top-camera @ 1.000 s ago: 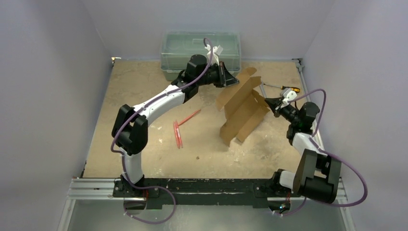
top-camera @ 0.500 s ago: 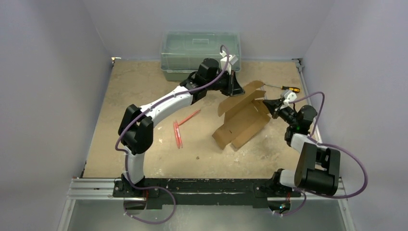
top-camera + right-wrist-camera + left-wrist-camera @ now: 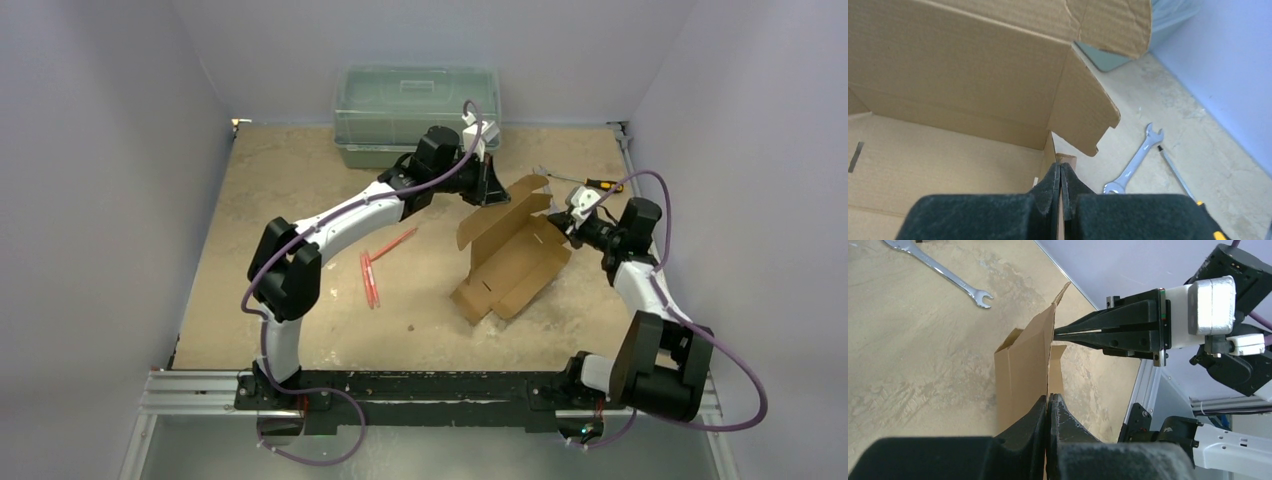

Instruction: Fold the paper box

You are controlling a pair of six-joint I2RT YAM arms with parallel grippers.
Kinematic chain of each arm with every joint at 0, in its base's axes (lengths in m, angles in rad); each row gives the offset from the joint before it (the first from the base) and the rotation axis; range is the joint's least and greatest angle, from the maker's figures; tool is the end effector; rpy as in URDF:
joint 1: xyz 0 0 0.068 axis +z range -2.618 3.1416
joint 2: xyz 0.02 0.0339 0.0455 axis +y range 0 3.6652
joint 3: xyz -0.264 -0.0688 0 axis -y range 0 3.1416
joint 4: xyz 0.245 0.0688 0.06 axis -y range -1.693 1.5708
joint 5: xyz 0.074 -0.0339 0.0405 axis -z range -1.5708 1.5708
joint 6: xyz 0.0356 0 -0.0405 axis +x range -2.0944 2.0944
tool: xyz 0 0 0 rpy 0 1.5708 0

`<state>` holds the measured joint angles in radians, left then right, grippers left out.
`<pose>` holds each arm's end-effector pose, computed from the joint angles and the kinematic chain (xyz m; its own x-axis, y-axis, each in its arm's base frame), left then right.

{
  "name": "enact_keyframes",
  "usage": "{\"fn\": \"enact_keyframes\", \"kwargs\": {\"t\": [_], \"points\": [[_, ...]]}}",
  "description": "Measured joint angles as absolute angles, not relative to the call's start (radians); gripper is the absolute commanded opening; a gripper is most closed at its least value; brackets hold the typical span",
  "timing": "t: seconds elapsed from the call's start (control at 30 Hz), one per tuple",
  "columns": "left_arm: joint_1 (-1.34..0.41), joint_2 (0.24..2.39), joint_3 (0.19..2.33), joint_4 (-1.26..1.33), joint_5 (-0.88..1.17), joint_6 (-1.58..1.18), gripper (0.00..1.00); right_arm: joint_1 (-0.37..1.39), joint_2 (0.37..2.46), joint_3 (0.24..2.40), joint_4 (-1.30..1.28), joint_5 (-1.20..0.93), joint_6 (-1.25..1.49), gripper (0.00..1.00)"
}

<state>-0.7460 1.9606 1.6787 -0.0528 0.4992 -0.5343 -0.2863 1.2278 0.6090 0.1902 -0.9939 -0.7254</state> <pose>0.3349 -0.3327 0.3126 -0.6802 0.0198 -0.7328 0.6758 0.4043 -0.6163 0.2488 -0.0421 0.2301 0.0847 -0.4021 -0.9117 -0.6964 0.6304 -0.3428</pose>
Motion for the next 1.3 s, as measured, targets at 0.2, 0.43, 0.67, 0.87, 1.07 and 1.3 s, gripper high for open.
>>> {"fn": "enact_keyframes", "kwargs": {"t": [0.2,0.43,0.67,0.87,1.07,1.3], "points": [[-0.738,1.961,1.679,-0.080,0.496,-0.529,0.00,-0.286,1.311,0.664,0.083,-1.015,-0.769,0.19],[-0.737,1.961,1.680,-0.094,0.498,-0.503,0.00,-0.286,1.356,0.717,-0.029,-1.011,-0.820,0.42],[-0.737,1.961,1.716,-0.127,0.506,-0.478,0.00,-0.286,1.369,0.805,-0.120,-0.922,-0.850,0.48],[-0.737,1.962,1.745,-0.140,0.513,-0.469,0.00,-0.286,1.414,0.879,-0.218,-0.842,-0.897,0.43],[-0.738,1.962,1.749,-0.154,0.517,-0.467,0.00,-0.286,1.475,0.920,-0.296,-0.792,-0.920,0.08],[-0.741,1.966,1.792,-0.190,0.521,-0.466,0.00,-0.286,1.483,0.936,-0.297,-0.803,-0.885,0.00]]}}
